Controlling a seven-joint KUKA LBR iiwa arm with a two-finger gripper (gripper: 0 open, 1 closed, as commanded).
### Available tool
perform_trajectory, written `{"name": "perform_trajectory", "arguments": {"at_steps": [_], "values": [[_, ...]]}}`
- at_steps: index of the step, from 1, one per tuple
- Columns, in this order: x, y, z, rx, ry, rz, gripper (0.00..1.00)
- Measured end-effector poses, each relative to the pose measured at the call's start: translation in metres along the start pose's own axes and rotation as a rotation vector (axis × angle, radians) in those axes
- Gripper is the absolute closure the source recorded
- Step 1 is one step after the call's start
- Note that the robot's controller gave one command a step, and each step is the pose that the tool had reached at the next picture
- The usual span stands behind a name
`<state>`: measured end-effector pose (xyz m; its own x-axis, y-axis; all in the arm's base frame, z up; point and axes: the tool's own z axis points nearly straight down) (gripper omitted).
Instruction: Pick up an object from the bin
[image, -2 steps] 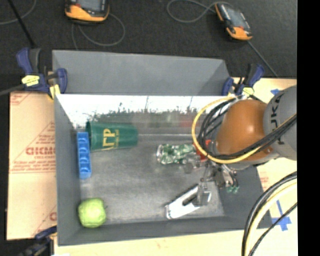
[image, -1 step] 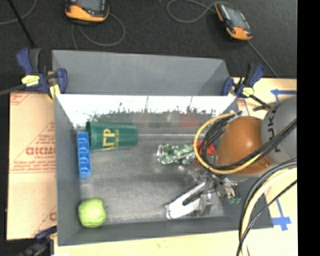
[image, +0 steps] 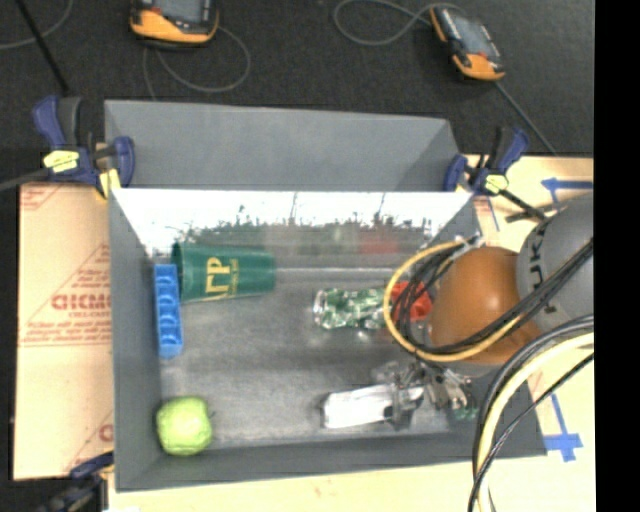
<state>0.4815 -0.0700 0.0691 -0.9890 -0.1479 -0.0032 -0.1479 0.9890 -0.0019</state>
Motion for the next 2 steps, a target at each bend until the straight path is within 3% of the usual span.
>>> {"name": "perform_trajectory", "arguments": {"at_steps": [1, 2], "values": [[0.000, 0.001, -0.001, 0.000, 0.001, -0.002, 1.00], [0.007, 0.000, -0.150, -0.001, 0.002, -0.013, 1.00]]}}
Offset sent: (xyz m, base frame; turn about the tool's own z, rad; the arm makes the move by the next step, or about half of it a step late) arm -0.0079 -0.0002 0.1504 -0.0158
